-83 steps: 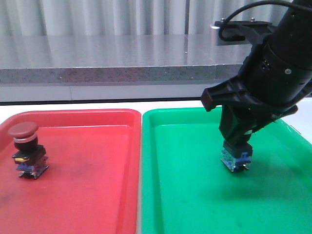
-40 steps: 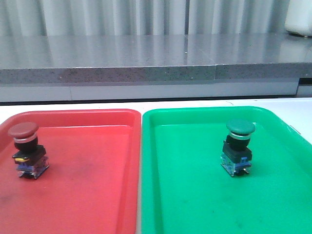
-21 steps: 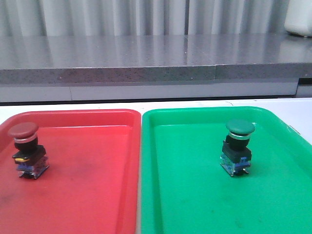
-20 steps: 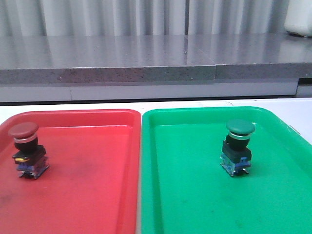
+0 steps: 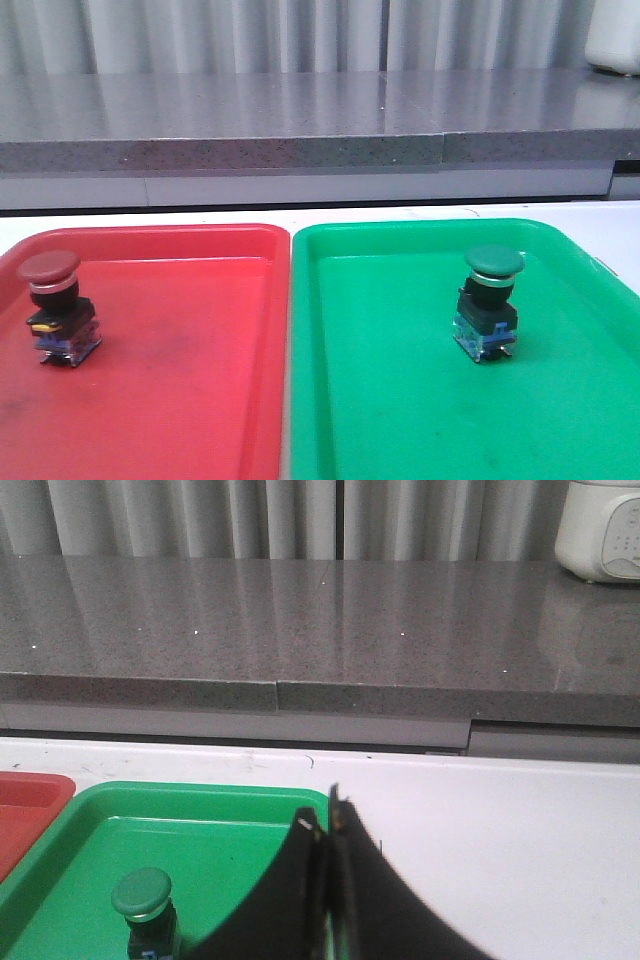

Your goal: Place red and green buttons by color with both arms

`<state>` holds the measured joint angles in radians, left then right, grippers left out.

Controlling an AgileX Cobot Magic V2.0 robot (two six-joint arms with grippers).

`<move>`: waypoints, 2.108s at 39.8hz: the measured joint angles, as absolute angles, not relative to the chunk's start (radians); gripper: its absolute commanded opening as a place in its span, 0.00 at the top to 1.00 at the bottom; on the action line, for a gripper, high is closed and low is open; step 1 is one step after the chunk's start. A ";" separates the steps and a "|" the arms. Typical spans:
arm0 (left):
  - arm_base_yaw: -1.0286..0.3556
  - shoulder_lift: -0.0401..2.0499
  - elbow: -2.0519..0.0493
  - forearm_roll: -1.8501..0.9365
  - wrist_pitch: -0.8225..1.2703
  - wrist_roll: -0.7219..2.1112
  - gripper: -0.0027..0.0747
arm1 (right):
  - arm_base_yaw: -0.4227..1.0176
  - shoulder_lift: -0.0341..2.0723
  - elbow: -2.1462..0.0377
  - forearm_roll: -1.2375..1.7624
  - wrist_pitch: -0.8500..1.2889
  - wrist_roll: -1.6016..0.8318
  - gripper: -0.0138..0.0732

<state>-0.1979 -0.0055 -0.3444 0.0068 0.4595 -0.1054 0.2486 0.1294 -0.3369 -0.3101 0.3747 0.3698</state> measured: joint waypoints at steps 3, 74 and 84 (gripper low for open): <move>-0.198 -0.006 -0.344 0.007 0.459 -0.105 0.99 | 0.249 0.129 -0.337 -0.310 0.375 0.370 0.92; 0.088 -0.006 0.005 0.008 0.097 -0.105 0.99 | 0.249 0.129 -0.335 -0.312 0.375 0.370 0.92; 0.088 -0.006 0.005 0.008 0.097 -0.105 0.99 | 0.249 0.129 -0.335 -0.314 0.375 0.370 0.92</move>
<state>0.0876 -0.0055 0.0053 0.0083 0.0973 -0.1054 0.2486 0.1294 -0.3348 -0.3144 0.3747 0.3698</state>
